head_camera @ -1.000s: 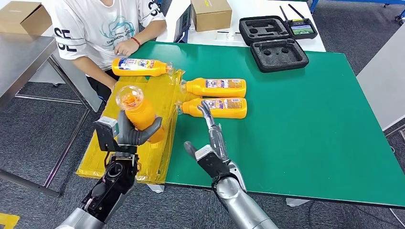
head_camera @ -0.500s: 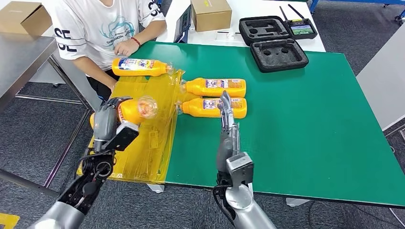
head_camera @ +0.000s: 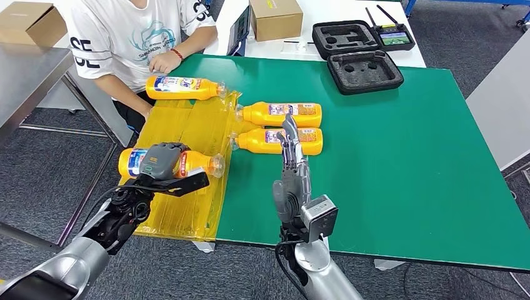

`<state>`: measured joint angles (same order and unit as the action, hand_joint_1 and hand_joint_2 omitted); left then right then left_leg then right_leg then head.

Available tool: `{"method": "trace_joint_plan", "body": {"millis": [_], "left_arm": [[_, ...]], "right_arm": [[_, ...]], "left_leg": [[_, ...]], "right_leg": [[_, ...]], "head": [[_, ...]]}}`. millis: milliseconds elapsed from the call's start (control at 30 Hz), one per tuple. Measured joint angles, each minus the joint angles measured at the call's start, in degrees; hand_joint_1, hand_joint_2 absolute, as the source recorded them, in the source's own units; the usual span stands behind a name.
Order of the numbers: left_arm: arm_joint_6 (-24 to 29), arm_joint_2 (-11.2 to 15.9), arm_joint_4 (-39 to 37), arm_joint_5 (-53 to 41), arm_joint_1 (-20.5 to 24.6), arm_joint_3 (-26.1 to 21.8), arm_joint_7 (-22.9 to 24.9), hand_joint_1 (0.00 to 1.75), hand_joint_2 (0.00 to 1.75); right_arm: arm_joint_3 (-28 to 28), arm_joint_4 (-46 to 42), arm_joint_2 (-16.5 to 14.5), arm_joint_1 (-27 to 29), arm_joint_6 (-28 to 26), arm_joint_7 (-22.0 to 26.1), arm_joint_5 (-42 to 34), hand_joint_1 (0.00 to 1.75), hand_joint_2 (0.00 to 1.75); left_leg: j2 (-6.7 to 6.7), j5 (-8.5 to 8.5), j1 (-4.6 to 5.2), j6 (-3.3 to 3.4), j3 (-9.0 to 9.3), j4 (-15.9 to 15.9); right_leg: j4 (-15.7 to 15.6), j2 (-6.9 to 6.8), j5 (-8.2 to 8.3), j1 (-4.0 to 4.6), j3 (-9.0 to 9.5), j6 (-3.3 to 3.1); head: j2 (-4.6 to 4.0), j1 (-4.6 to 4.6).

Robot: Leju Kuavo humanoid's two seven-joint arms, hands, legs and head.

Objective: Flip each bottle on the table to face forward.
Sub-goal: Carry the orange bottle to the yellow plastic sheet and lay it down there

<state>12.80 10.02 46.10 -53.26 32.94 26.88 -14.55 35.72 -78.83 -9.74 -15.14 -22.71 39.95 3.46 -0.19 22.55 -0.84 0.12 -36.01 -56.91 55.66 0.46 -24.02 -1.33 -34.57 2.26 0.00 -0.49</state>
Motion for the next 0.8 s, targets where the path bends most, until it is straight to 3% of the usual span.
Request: {"method": "trace_joint_plan", "body": {"millis": [200,367,800], "left_arm": [[-1.8,0.1,-3.3,-0.5,2.1,1.9,0.5,1.75,1.75],[-9.7,0.1,-6.7,-0.5,3.6,3.1,-1.0,1.75,1.75],[-23.4,-0.6,-14.3,-1.5,10.4,5.9,-5.7,1.75,1.75]], "right_arm": [[0.0,0.1,0.0,0.0,0.4,0.0,-0.2,0.0,1.75],[0.1,0.6,0.0,0.0,0.9,0.0,-0.1,0.0,1.75],[0.2,3.5,-0.3,-1.0,1.6,0.0,-0.4,0.0,1.75]], "left_leg": [[-0.03,0.0,0.0,0.0,-0.01,0.0],[-0.02,0.0,0.0,0.0,-0.01,0.0],[-0.05,-0.02,0.0,0.01,0.02,0.0]], "right_leg": [[0.0,0.0,0.0,0.0,0.0,0.0],[0.0,0.0,0.0,0.0,-0.01,0.0],[0.0,-0.03,0.01,0.0,0.06,0.0]], "head": [[-0.01,0.0],[0.0,0.0],[0.0,-0.01]]}}
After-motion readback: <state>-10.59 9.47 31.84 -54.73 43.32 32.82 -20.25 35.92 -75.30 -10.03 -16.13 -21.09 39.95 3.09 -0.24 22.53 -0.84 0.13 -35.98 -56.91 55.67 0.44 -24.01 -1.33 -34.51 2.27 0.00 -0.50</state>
